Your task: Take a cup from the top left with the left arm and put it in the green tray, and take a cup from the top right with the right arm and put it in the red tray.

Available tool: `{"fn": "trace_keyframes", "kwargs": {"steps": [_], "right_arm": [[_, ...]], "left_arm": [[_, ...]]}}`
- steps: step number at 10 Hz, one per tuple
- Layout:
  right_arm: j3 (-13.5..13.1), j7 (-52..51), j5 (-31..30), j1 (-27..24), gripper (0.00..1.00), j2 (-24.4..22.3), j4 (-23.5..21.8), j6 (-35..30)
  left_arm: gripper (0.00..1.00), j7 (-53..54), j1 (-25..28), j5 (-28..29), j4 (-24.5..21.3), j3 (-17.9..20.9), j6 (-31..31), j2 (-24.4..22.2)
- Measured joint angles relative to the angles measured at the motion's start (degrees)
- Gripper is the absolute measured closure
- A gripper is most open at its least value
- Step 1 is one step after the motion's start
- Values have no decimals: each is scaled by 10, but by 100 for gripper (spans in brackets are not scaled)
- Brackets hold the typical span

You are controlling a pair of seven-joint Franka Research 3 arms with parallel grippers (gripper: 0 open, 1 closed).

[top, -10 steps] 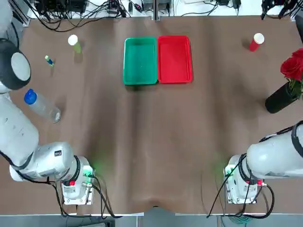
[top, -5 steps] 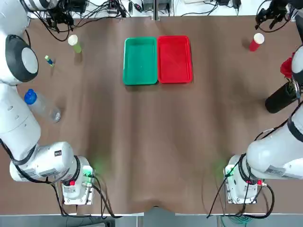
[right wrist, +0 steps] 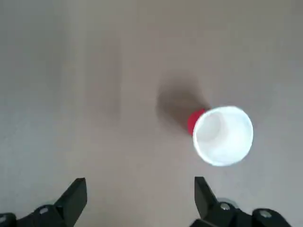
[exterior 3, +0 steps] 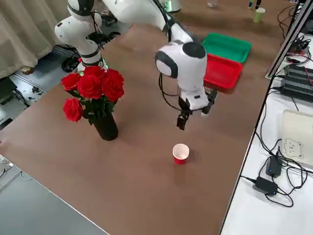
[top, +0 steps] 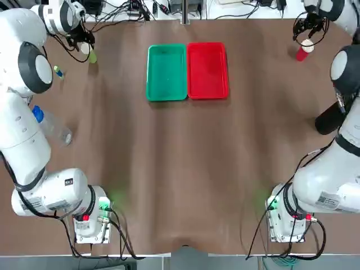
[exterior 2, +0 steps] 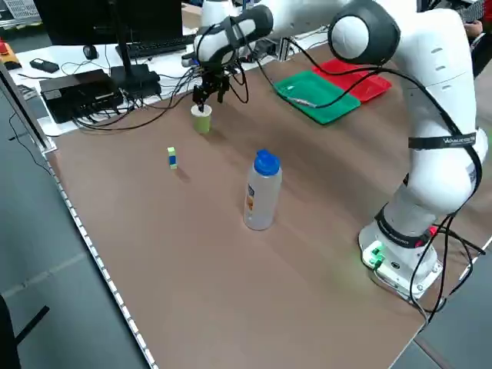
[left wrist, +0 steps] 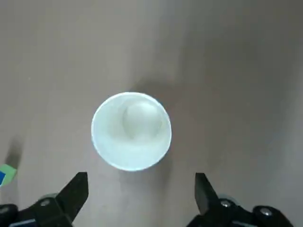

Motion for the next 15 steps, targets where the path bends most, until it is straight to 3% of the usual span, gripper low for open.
{"fn": "trace_keyframes", "kwargs": {"steps": [3,5,7,8,10,11,12,13,15], "right_arm": [[-1,-30,2,-17,0,38,6,50],[-1,-37,2,-18,0,61,6,88],[-1,-42,2,-19,1,83,7,122],[-1,-42,2,-20,3,88,8,127],[-1,-43,2,-20,13,90,8,131],[-1,-43,3,-21,25,91,8,132],[-1,-44,3,-21,28,92,8,133],[-1,-44,3,-21,46,92,8,133],[-2,-44,3,-21,64,93,8,133]], "left_arm": [[9,1,-5,1,0,-1,54,17],[22,5,-5,3,1,-1,61,25],[44,7,-5,9,0,-1,65,36],[48,7,-5,26,1,-1,67,41],[82,7,-5,40,2,-1,69,44],[96,6,-5,40,5,-1,69,43],[98,4,-5,40,9,-2,69,43],[98,-3,-5,40,13,-4,69,41],[98,-38,-10,40,29,-12,49,25]]}}
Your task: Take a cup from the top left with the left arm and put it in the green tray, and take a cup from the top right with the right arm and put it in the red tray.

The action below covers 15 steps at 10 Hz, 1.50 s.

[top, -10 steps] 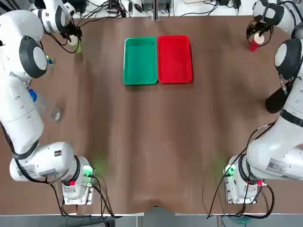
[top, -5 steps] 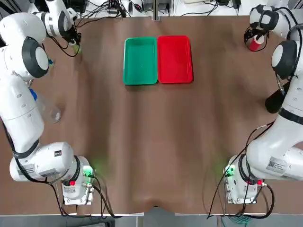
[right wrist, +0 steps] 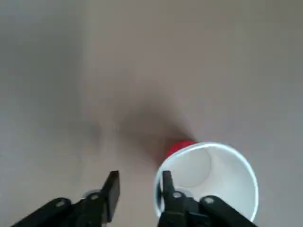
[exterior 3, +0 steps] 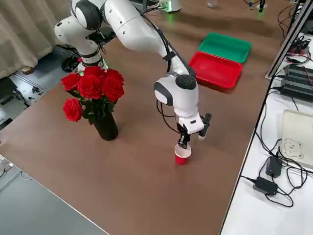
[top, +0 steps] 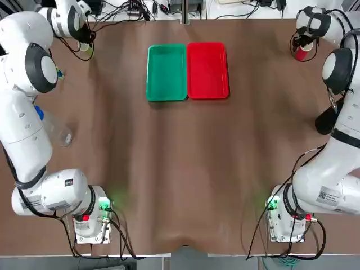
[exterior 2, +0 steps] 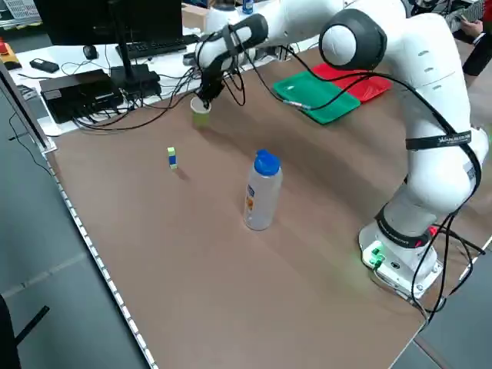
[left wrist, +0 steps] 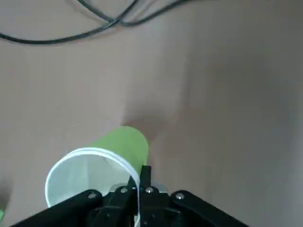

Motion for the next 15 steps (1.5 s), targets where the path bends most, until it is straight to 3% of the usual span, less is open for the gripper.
{"fn": "trace_keyframes", "kwargs": {"steps": [1,4,6,8,11,14,15], "right_arm": [[0,0,0,-1,76,0,0,0],[-2,-2,0,-8,96,1,3,1],[0,-1,0,-8,97,1,4,-2],[16,38,3,-1,97,-4,16,-52],[79,175,8,11,97,-62,31,-156],[166,388,10,27,97,-126,30,-210],[181,460,10,50,97,-131,30,-211]], "left_arm": [[98,-40,-16,0,6,-5,-32,-18],[98,-226,-117,-9,8,-24,-128,-67],[98,-326,-158,-38,8,-54,-164,-90],[98,-417,-190,-49,8,-79,-176,-105],[98,-513,-271,-50,5,-83,-177,-87],[98,-547,-310,-50,37,-78,-145,-16],[98,-547,-311,-50,44,-76,-126,5]]}}
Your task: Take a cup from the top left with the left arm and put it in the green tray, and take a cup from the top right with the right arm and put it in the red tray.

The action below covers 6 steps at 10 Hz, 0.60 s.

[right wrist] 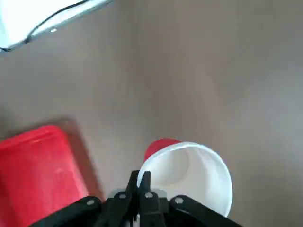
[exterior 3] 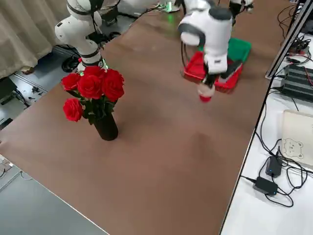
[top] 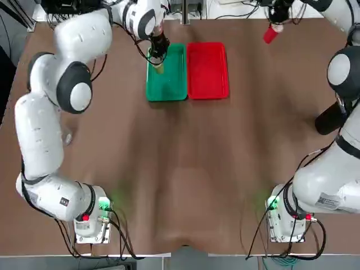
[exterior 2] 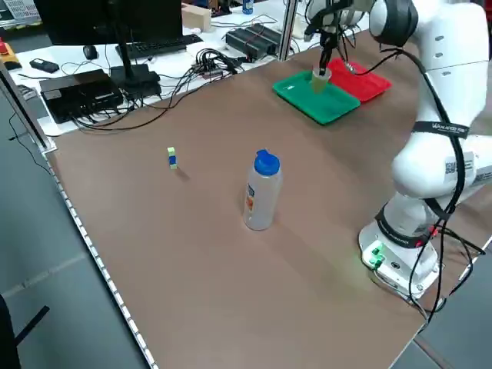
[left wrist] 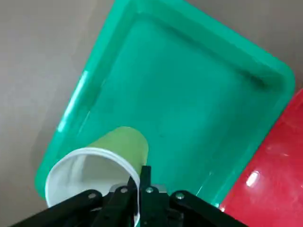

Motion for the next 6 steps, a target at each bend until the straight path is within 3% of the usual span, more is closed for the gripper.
{"fn": "trace_keyframes", "kwargs": {"steps": [3,6], "right_arm": [[6,170,0,86,97,1,-5,5],[8,269,0,154,97,4,-9,37]], "left_arm": [[98,0,-18,0,9,28,29,33],[96,0,-33,0,10,38,43,41]]}}
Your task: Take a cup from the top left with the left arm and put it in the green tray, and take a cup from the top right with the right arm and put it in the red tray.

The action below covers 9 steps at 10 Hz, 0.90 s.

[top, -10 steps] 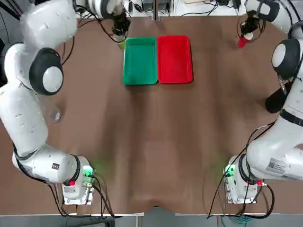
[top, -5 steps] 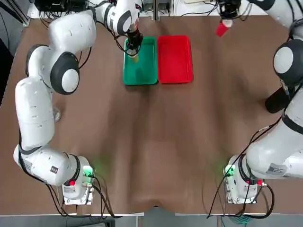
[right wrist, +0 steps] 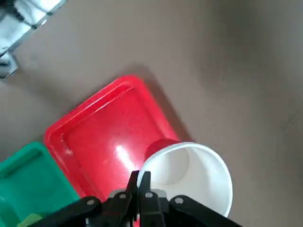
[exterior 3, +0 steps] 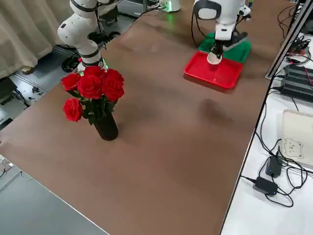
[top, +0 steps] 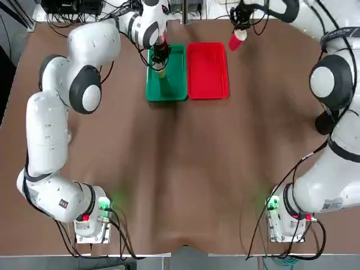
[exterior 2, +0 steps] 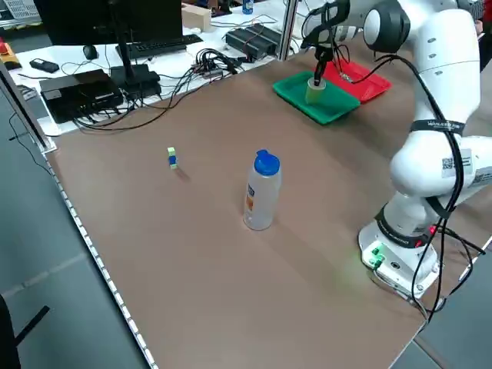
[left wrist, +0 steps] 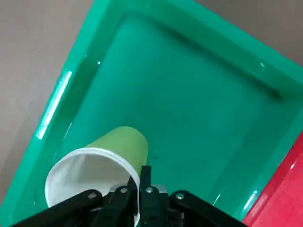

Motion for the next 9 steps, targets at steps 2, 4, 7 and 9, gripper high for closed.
{"fn": "trace_keyframes", "kwargs": {"steps": [2,4,7,9], "right_arm": [[0,45,-1,50,97,17,-12,31],[-3,63,-6,86,97,51,-14,73],[-15,65,-23,106,97,90,-15,110],[-18,65,-26,106,97,101,-15,127]], "left_arm": [[83,0,-1,0,0,0,7,7],[54,0,-2,0,2,1,13,9],[8,-2,5,0,23,3,14,-12],[0,-2,29,0,28,5,-16,-58]]}}
